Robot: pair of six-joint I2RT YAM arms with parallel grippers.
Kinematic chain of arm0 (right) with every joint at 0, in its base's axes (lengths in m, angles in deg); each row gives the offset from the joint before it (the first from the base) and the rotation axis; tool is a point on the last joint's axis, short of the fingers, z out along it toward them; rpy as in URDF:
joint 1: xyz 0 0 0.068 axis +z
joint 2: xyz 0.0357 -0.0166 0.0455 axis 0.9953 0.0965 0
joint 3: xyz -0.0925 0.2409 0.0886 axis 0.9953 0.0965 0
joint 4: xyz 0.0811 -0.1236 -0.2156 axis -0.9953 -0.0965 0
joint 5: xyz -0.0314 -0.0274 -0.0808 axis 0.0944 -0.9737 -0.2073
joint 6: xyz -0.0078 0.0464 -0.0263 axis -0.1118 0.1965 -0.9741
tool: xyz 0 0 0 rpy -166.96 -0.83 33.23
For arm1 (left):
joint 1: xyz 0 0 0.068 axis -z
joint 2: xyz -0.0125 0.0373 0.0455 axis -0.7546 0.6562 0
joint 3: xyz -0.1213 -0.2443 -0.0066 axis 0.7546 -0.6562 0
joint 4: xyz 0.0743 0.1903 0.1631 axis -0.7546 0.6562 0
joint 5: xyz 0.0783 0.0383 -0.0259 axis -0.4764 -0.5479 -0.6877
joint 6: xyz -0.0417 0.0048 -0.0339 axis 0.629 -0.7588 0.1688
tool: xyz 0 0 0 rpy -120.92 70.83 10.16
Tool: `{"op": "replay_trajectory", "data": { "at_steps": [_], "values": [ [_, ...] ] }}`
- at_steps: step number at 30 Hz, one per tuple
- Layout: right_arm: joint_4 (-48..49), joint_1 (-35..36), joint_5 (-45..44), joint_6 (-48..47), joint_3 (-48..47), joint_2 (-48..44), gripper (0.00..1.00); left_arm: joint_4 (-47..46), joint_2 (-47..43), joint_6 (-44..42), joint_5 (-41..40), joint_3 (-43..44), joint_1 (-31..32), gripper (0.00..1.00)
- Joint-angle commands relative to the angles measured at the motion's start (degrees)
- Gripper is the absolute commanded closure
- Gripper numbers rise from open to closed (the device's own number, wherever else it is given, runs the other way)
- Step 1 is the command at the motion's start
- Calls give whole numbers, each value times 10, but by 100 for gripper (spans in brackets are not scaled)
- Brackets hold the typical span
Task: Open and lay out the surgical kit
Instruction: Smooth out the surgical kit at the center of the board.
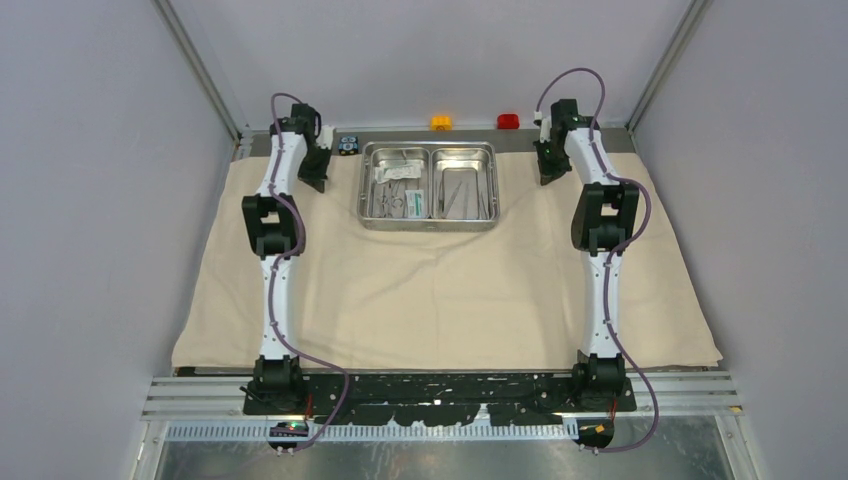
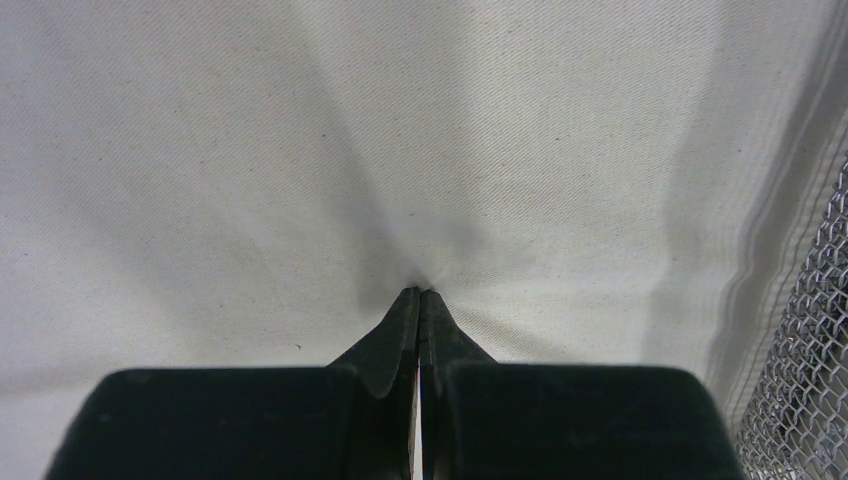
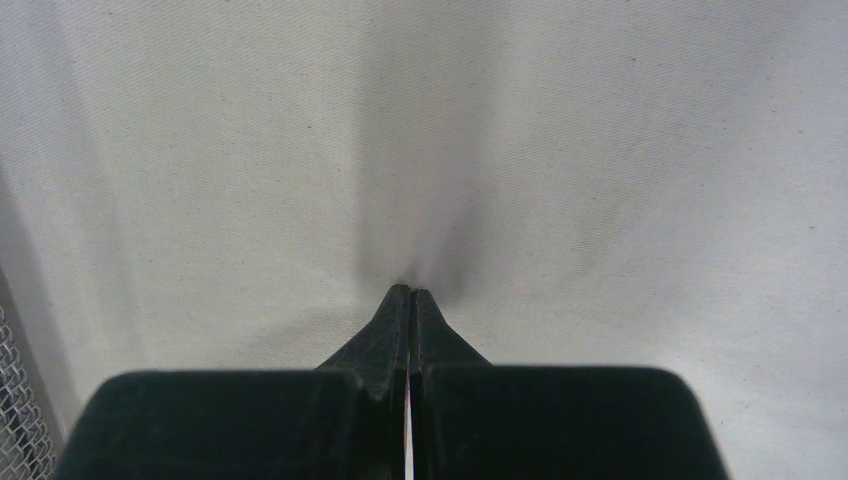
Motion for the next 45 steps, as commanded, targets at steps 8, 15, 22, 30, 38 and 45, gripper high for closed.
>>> {"op": "replay_trajectory", "data": {
  "at_steps": [8, 15, 22, 30, 38, 45],
  "values": [
    [4, 2, -52, 5, -15, 45, 100, -47, 54, -23, -88, 24, -39, 100],
    [-1, 2, -81, -4, -37, 63, 100, -47, 52, -24, -88, 21, -39, 100],
    [-19, 1, -102, -9, -96, 91, 100, -49, 51, -25, -88, 21, -38, 100],
    [-27, -3, -110, -11, -116, 99, 100, -52, 53, -23, -89, 27, -38, 100],
    [-10, -9, -81, -10, -48, 52, 87, -64, 11, -32, -74, -36, -38, 100],
    [5, -36, -46, 1, -8, -9, 53, -73, -29, -47, -88, -70, -48, 73]
  ]
}}
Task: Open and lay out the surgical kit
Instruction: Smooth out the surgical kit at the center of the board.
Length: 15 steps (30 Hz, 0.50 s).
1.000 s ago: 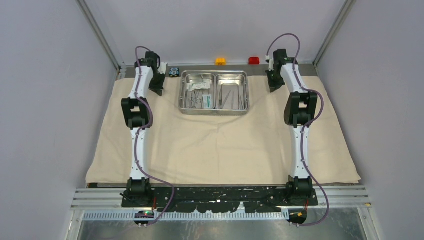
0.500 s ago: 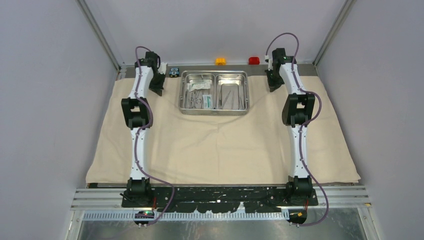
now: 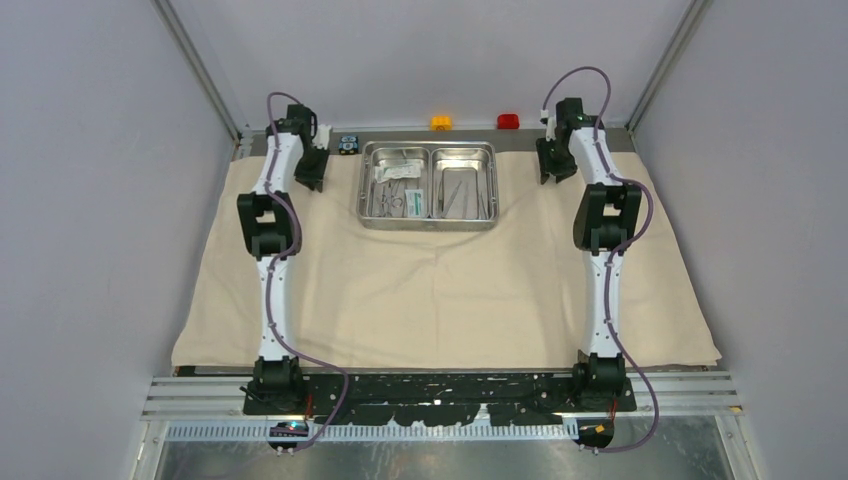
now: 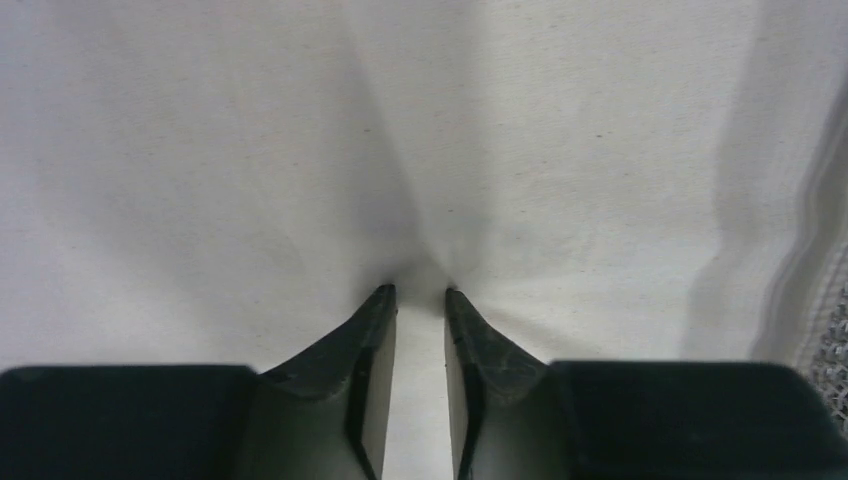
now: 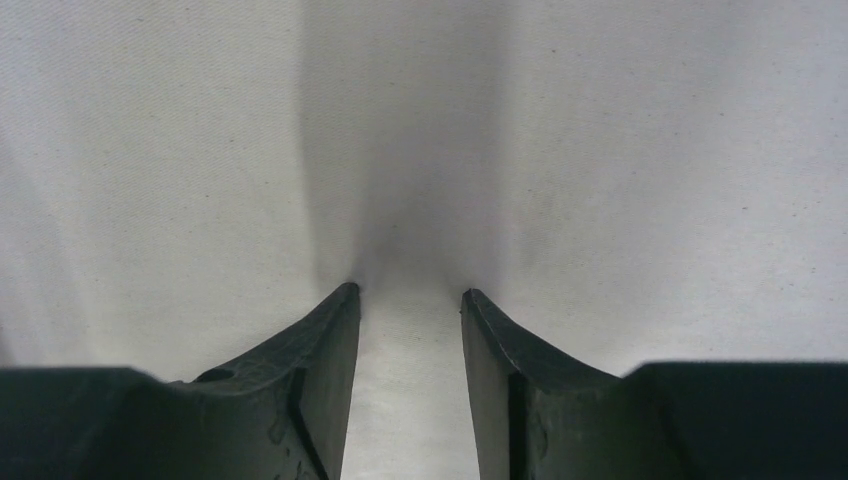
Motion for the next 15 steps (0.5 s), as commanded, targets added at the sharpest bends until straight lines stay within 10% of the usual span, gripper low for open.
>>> {"op": "replay_trajectory", "data": {
  "at_steps": [1, 15],
  "values": [
    [16, -37, -10, -4, 23, -28, 52, -36, -5, -37, -87, -22, -46, 69],
    [-6, -112, -43, -71, 48, -10, 52, -56, -4, -101, -165, -96, -94, 61]
  ]
}}
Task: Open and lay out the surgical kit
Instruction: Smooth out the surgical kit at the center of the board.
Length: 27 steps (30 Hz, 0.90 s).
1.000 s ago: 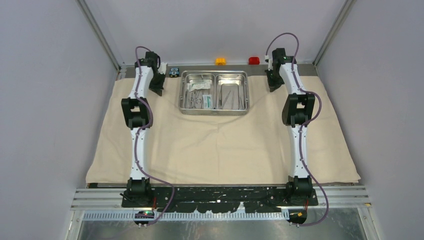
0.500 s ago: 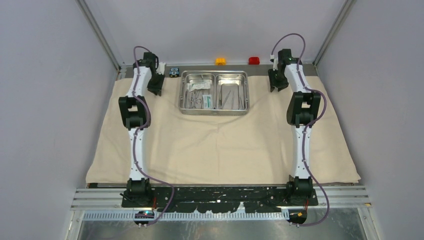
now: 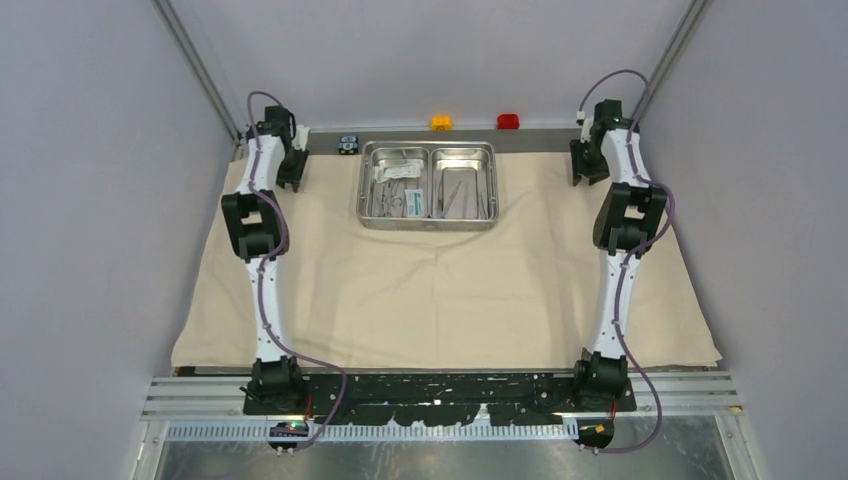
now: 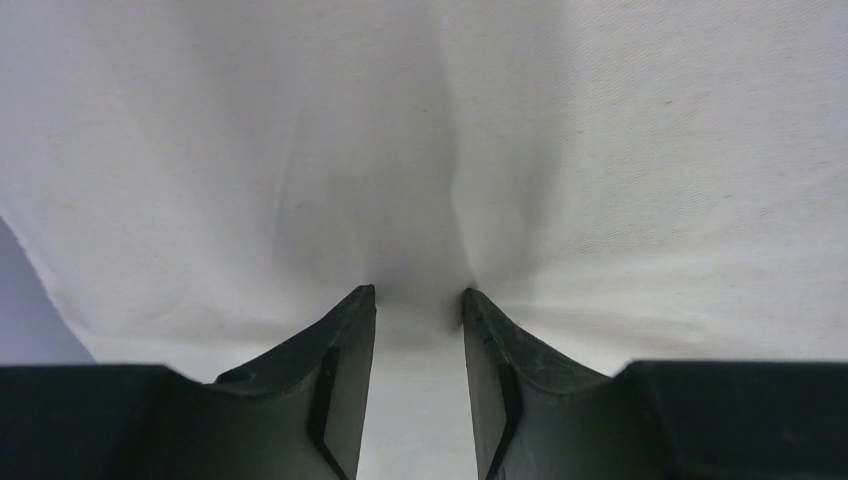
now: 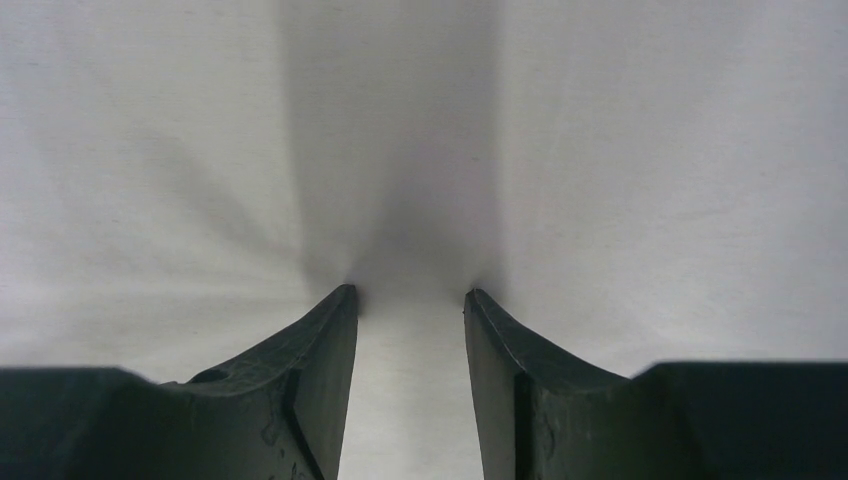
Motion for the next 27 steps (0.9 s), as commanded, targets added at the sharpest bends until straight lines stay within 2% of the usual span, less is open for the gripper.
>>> {"op": "replay_trajectory", "data": {
  "at_steps": [1, 7, 9, 11, 15, 18, 22, 27],
  "values": [
    [-11, -38, -49, -45, 45, -8, 52, -13, 9, -47, -95, -68, -48, 60],
    [-6, -90, -30, -70, 103, -64, 55, -19, -30, -51, -95, -93, -62, 55],
    [21, -104, 10, -69, 152, -115, 57, -23, -60, -37, -63, -102, -64, 53],
    [73, -110, 56, -70, 247, -206, 57, -38, -115, -23, -9, -132, -66, 44],
    [169, -102, 124, -98, 472, -373, 56, -105, -247, -3, 93, -280, -65, 26],
    [182, -79, 149, -132, 602, -456, 55, -163, -345, -5, 141, -402, -64, 20],
    [189, -41, 151, -176, 704, -528, 55, -192, -437, -41, 174, -530, -64, 16],
    [185, 8, 135, -206, 764, -548, 55, -196, -510, -118, 167, -662, -64, 14]
  ]
}}
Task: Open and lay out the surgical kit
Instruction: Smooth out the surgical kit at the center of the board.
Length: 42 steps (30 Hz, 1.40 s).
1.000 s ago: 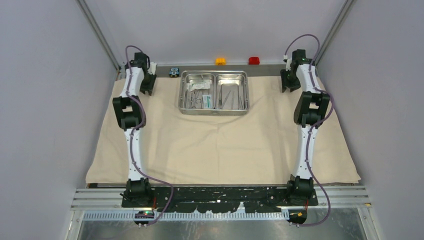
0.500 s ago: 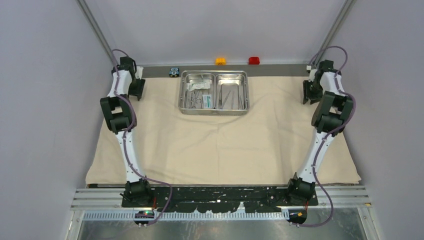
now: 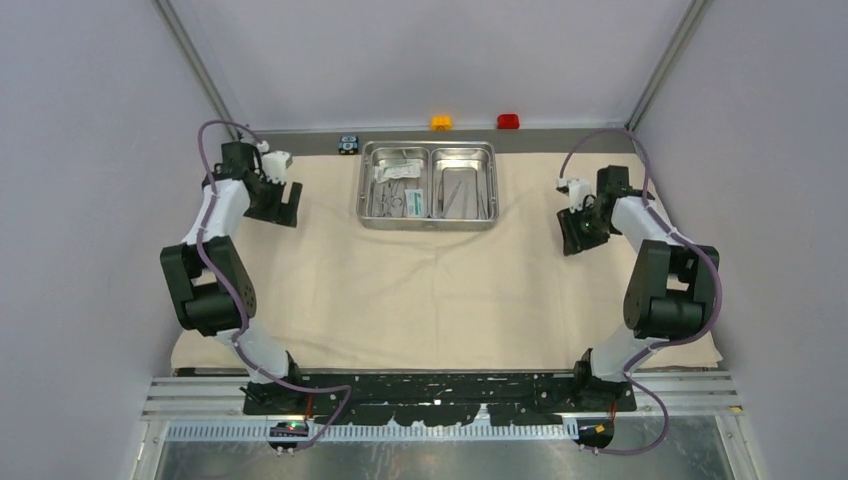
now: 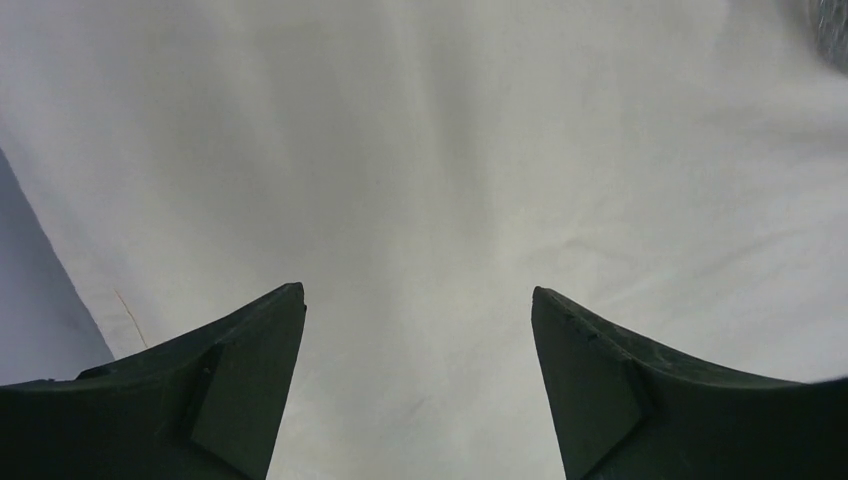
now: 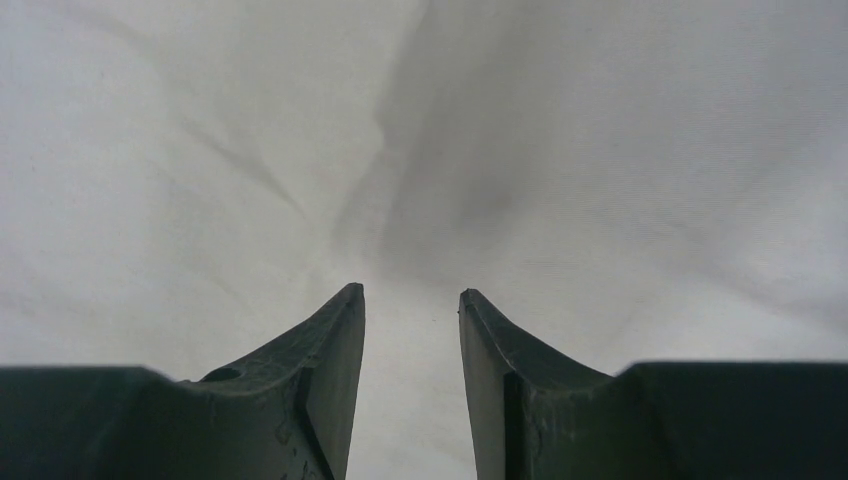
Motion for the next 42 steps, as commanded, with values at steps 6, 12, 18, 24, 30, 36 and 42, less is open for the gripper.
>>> {"op": "replay_trajectory", "data": {
  "at_steps": [6, 12, 18, 24, 30, 36, 42],
  "values": [
    [2, 47, -25, -77, 68, -11, 55, -51, -95, -125, -17, -205, -3, 14],
    [-29, 56, -83, -128, 100, -22, 55, -56, -135, -171, -65, -277, -3, 14],
    [-63, 56, -138, -181, 142, -35, 56, -54, -158, -207, -98, -319, -3, 14],
    [-77, 56, -173, -198, 177, -52, 56, -46, -175, -226, -143, -348, -2, 15],
    [-68, 57, -201, -202, 213, -63, 56, -41, -202, -239, -161, -381, -3, 15],
    [-79, 56, -213, -209, 239, -91, 56, -41, -222, -248, -172, -406, -3, 15],
    [-98, 56, -209, -215, 265, -114, 57, -35, -238, -258, -174, -418, -2, 16]
  ]
}}
